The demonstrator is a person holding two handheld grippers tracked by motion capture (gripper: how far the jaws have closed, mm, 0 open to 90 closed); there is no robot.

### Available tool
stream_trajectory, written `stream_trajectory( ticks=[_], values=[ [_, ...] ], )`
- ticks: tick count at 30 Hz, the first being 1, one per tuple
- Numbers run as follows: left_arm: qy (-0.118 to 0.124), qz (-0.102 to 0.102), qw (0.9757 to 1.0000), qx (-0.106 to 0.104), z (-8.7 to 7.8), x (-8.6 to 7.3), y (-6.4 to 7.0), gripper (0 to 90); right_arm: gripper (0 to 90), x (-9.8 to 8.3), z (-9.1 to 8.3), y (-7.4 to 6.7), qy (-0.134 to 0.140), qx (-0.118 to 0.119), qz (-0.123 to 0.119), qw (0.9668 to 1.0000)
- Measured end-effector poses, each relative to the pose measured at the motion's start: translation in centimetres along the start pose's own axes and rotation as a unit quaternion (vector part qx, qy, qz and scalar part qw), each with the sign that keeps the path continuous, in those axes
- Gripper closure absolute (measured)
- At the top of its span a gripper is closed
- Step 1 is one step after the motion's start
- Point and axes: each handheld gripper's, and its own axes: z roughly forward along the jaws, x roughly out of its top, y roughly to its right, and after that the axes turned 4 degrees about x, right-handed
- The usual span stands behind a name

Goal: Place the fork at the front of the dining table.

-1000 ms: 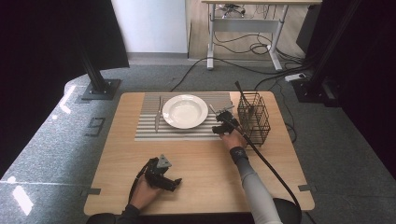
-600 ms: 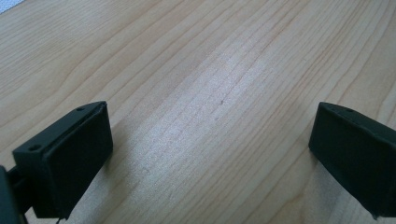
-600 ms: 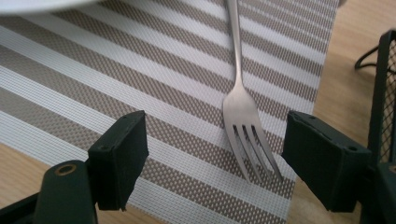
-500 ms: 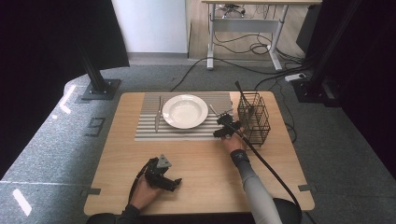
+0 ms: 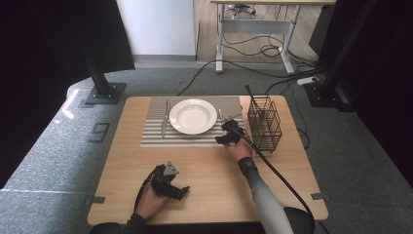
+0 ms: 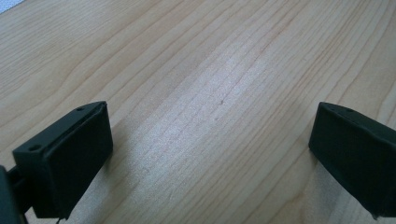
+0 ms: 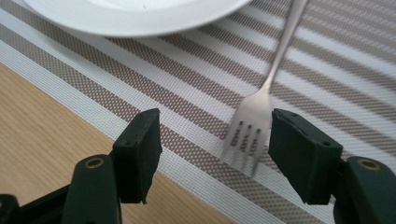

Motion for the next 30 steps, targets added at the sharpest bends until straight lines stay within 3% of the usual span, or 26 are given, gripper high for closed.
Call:
stream_trajectory(
  ticks=[4,6,9,14,18,25,30],
  values=[
    [0.0,0.0,1.0,0.0,0.0,0.0,0.0,0.0,39.9,0.3,-2.2,0.3,0.004,-0.03,-0.013,0.9995],
    [0.0,0.0,1.0,0.0,0.0,0.0,0.0,0.0,50.3,0.0,-2.9,0.4,-0.002,-0.04,-0.017,0.9991],
    [0.0,0.002,1.0,-0.001,0.0,0.0,0.0,0.0,60.6,-0.6,-3.2,0.5,-0.013,-0.026,-0.022,0.9993],
    [-0.001,0.005,1.0,-0.002,0.0,0.0,0.0,0.0,71.9,-1.4,-2.2,0.7,-0.027,-0.015,-0.03,0.9991],
    [-0.001,0.005,1.0,-0.003,0.0,0.0,0.0,0.0,76.0,-1.4,-1.4,0.6,-0.019,-0.003,-0.03,0.9994],
    [0.0,0.004,1.0,-0.003,0.0,0.0,0.0,0.0,75.4,-0.9,-0.4,0.8,-0.004,0.004,-0.022,0.9997],
    [0.0,0.004,1.0,-0.003,0.0,0.0,0.0,0.0,74.8,-0.3,0.3,1.2,0.003,-0.003,-0.018,0.9998]
  ],
)
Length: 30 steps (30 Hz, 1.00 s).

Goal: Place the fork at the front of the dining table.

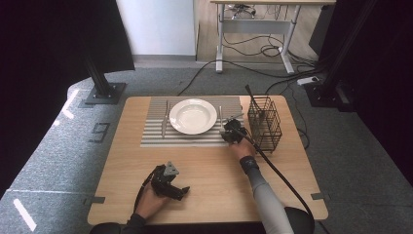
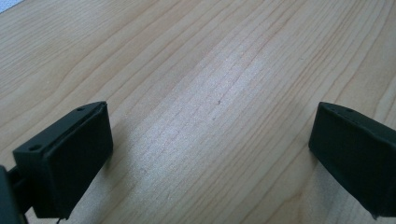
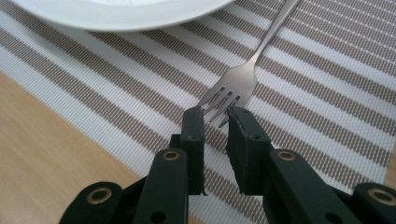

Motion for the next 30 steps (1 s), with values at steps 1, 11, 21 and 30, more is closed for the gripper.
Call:
stream_trajectory(
  ticks=[1,11,21,30],
  values=[
    [0.0,0.0,1.0,0.0,0.0,0.0,0.0,0.0,74.8,0.1,0.2,0.0,0.002,-0.004,0.001,1.0],
    [-0.001,0.001,1.0,0.0,0.0,0.0,0.0,0.0,58.4,0.9,0.7,0.3,0.005,-0.024,0.002,0.9997],
    [0.0,0.0,1.0,0.0,0.0,0.0,0.0,0.0,26.8,1.1,-1.8,-0.9,0.032,-0.03,-0.02,0.9988],
    [0.0,0.0,1.0,0.0,0.0,0.0,0.0,0.0,12.2,-0.4,-5.9,-2.6,0.069,-0.014,-0.043,0.9966]
  ],
)
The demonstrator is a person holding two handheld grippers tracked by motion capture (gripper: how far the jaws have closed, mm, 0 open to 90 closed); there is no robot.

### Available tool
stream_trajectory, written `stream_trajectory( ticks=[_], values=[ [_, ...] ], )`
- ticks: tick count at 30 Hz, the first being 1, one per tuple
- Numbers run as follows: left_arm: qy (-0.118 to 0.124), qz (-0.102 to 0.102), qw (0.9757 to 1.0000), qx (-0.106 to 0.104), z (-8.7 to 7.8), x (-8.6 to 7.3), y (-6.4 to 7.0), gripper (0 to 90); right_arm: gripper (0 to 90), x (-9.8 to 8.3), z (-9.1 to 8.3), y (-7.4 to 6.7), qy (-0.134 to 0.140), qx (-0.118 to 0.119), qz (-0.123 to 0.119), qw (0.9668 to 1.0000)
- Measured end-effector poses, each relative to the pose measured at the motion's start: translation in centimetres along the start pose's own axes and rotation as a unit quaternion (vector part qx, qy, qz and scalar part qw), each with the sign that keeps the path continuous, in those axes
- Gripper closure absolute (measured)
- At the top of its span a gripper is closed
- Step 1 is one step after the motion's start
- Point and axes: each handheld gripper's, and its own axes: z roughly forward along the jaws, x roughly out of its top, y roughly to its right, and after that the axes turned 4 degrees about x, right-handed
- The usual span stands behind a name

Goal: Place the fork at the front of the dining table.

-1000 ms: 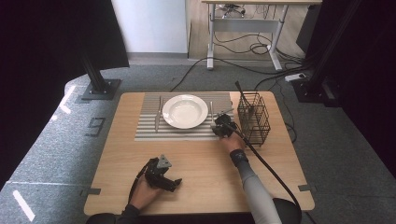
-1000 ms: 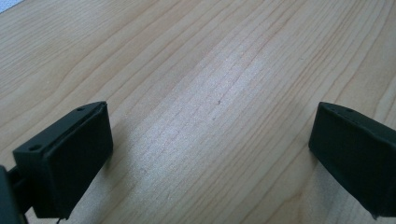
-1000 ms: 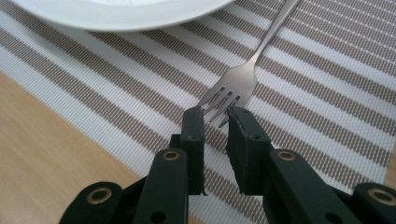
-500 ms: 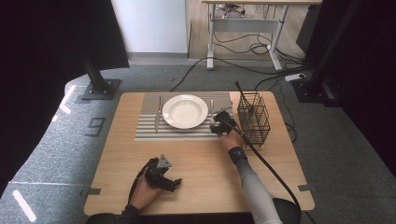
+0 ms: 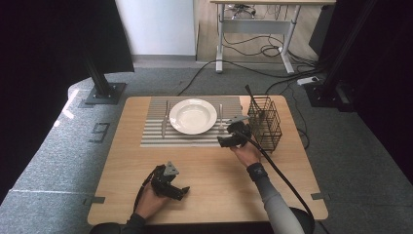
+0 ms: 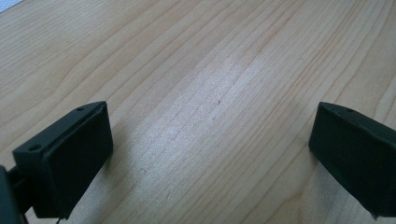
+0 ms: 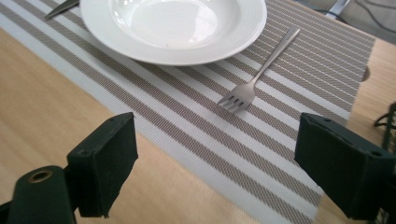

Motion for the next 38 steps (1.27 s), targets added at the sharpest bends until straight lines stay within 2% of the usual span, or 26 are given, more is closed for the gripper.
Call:
stream_trajectory(
  ticks=[3,8,12,16,17,18,23,24,25,30,33,38],
  values=[
    [0.0,0.001,1.0,0.0,0.0,0.0,0.0,0.0,9.0,-0.8,-1.8,-0.6,0.015,0.0,-0.011,0.9998],
    [0.0,-0.001,1.0,0.0,0.0,0.0,0.0,0.0,5.8,-2.5,-4.2,-1.4,0.038,0.015,-0.01,0.9991],
    [0.0,0.0,1.0,0.001,0.0,0.0,0.0,0.0,0.8,-4.2,-5.6,-1.7,0.035,0.016,-0.017,0.9991],
    [0.0,-0.001,1.0,0.002,0.0,0.0,0.1,0.0,0.0,-6.2,-6.5,-1.6,0.033,0.021,-0.013,0.9991],
    [0.0,-0.001,1.0,0.002,0.0,0.0,0.1,0.0,0.0,-6.2,-6.5,-1.6,0.033,0.021,-0.013,0.9991],
    [0.0,-0.001,1.0,0.002,0.0,0.0,0.1,0.0,0.0,-7.5,-6.7,-1.5,0.029,0.022,-0.013,0.9993],
    [0.0,-0.001,1.0,0.002,0.0,0.0,0.1,0.0,0.0,-10.2,-6.5,-0.9,0.011,0.027,-0.009,0.9995],
    [0.0,-0.001,1.0,0.002,0.0,0.0,0.1,0.0,0.0,-10.2,-6.5,-0.9,0.011,0.027,-0.009,0.9995],
    [-0.001,-0.001,1.0,0.002,0.0,0.0,0.1,0.0,0.0,-11.5,-6.2,-0.6,0.0,0.024,-0.009,0.9997],
    [-0.001,-0.001,1.0,0.002,0.0,0.0,0.1,0.0,0.0,-13.7,-4.9,-0.2,-0.04,0.023,-0.01,0.9989],
    [-0.001,-0.001,1.0,0.002,0.0,0.0,0.1,0.0,0.0,-14.3,-4.4,0.1,-0.027,0.044,0.017,0.9985],
    [-0.001,-0.001,1.0,0.002,0.0,0.0,0.1,0.0,0.0,-14.3,-4.4,0.1,-0.027,0.046,0.017,0.9985]
  ],
)
